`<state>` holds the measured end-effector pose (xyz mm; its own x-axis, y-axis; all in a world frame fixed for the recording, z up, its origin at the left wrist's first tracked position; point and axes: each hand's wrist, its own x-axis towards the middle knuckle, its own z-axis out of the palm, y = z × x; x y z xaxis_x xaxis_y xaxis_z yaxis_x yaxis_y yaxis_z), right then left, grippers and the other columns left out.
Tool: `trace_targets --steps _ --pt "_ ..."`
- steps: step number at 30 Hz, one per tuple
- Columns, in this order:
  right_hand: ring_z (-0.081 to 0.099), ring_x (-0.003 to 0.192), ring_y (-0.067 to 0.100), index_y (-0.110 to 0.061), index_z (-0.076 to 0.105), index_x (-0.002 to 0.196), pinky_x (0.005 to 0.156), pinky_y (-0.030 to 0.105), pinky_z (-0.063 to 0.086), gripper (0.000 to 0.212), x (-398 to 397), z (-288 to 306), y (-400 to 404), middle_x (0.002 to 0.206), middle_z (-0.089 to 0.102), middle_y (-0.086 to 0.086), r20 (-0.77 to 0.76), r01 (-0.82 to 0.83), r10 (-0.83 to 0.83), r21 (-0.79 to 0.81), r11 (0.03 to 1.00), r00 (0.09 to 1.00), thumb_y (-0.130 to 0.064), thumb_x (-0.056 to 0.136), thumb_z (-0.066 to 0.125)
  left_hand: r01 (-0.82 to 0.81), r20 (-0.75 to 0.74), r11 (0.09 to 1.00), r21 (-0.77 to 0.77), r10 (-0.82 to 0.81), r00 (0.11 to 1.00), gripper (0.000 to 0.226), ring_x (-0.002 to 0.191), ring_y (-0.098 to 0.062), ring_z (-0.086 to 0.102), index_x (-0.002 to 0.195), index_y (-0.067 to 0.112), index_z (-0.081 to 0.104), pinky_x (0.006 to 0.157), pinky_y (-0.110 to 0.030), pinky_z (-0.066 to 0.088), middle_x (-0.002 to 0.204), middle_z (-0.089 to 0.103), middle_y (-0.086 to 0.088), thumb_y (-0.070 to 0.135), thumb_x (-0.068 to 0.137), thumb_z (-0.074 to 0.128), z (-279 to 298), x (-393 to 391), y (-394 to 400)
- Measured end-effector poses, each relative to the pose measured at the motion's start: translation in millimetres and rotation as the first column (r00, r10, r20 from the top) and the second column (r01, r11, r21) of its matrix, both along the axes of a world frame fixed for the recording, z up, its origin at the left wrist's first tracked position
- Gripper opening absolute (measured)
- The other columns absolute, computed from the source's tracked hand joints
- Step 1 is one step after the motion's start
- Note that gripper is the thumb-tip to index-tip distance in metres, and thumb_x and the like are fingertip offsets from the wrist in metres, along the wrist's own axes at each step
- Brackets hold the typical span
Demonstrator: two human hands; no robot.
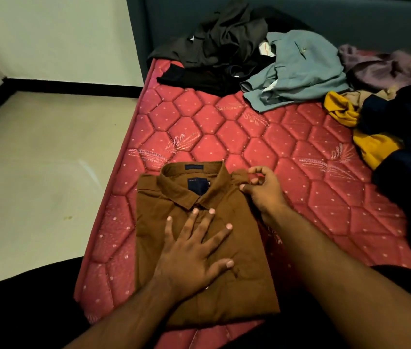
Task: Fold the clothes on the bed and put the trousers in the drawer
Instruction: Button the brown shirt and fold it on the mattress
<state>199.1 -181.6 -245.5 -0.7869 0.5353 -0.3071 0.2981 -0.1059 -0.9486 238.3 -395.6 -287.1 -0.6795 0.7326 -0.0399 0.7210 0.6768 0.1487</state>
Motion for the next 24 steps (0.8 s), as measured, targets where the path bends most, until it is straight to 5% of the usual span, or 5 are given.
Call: trace_targets --steps 9,13,16,19,24 --pt "0.066 0.087 0.022 -0.024 0.055 0.099 0.079 0.040 0.055 0.031 30.4 -30.6 -15.0 0.100 0.068 0.005 0.154 0.014 -0.045 0.195 0.981 0.987 -0.035 0.079 0.075 -0.020 -0.011 0.999 -0.040 0.019 1.000 0.066 0.148 -0.027 0.023 0.148 0.051 0.024 0.108 -0.067 0.009 0.161 0.025 0.003 0.079 0.090 0.018 -2.2 -0.9 -0.9" --pt "0.060 0.103 0.033 -0.021 0.045 0.130 0.077 0.039 0.047 0.044 42.6 -37.8 -31.8 0.125 0.052 0.007 0.329 -0.185 -0.102 0.732 0.655 0.939 -0.048 0.096 0.048 -0.043 0.009 0.999 -0.004 0.043 0.999 0.067 0.150 -0.023 0.016 0.150 0.053 0.013 0.111 -0.066 0.005 0.163 0.015 0.007 0.080 0.089 0.013 -1.9 -0.1 -1.1" --pt "0.061 0.101 0.031 -0.019 0.045 0.132 0.071 0.035 0.043 0.047 48.2 -34.6 -36.9 0.126 0.048 0.008 0.401 -0.275 -0.151 0.812 0.515 0.903 -0.051 0.100 0.033 -0.262 0.084 0.964 0.052 0.257 0.963 0.069 0.149 -0.013 -0.011 0.146 0.057 -0.011 0.111 -0.062 -0.014 0.160 -0.013 0.017 0.083 0.083 -0.002 -1.6 -8.9 -14.7" --pt "0.061 0.100 0.031 -0.016 0.048 0.127 0.070 0.034 0.039 0.047 44.6 -30.4 -38.3 0.122 0.052 0.010 0.445 -0.298 -0.154 0.782 0.548 0.882 -0.050 0.101 0.029 -0.628 0.217 0.772 0.102 0.599 0.771 0.068 0.150 -0.021 -0.007 0.149 0.053 -0.007 0.111 -0.066 -0.003 0.162 -0.014 0.010 0.080 0.087 0.006 6.0 -28.1 -36.6" --pt "0.059 0.096 0.031 -0.015 0.058 0.109 0.085 0.040 0.049 0.038 26.7 -24.0 -33.7 0.106 0.062 0.009 0.396 -0.081 -0.138 0.488 0.869 0.908 -0.047 0.099 0.041 -0.867 0.561 0.447 0.219 0.669 0.487 0.068 0.124 -0.036 0.051 0.143 0.021 0.045 0.105 -0.050 0.041 0.138 0.053 -0.015 0.063 0.089 0.050 27.2 -69.0 -52.8"
